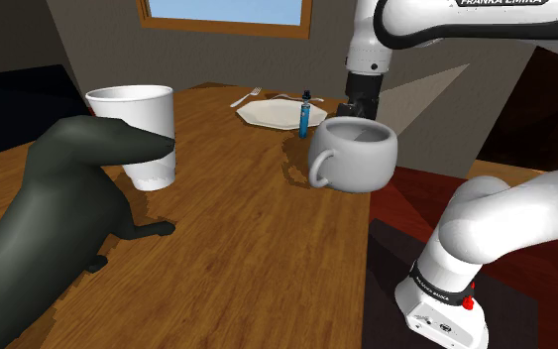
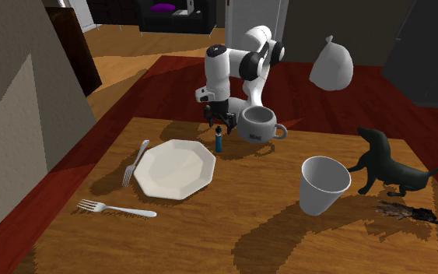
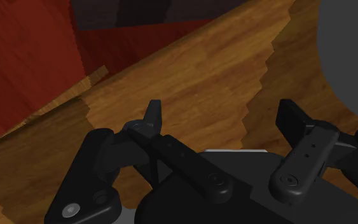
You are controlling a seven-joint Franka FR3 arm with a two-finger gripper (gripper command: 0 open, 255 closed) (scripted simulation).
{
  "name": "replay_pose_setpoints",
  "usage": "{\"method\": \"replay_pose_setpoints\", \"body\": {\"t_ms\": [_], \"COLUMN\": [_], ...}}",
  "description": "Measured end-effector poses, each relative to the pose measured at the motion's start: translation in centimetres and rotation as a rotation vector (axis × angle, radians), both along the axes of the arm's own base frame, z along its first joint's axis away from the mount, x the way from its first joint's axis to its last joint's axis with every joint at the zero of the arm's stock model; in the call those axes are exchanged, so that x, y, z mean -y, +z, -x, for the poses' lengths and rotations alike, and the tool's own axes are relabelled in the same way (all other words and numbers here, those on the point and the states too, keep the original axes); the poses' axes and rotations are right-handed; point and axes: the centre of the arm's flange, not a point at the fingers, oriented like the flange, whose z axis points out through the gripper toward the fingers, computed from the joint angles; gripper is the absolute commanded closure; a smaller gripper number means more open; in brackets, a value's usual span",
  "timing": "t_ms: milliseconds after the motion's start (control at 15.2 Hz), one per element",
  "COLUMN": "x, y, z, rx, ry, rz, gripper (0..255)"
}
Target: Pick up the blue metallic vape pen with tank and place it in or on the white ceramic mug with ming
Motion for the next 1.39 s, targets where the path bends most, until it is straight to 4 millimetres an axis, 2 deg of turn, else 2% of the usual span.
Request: {"method": "replay_pose_setpoints", "body": {"t_ms": [198, 528, 858, 990, 1122, 1386], "x": [-0.4, -2.7, -5.1, -5.8, -6.1, -6.2], "y": [1.1, 5.7, 9.9, 11.4, 11.1, 9.3], "z": [-1.0, -4.6, -9.0, -10.0, -10.4, -10.6], "rx": [0.003, 0.014, 0.025, 0.029, 0.029, 0.029], "ry": [-0.006, -0.027, -0.05, -0.057, -0.059, -0.06], "rz": [0.002, 0.008, 0.015, 0.017, 0.017, 0.017], "gripper": [0, 0, 0, 0, 0, 0]}}
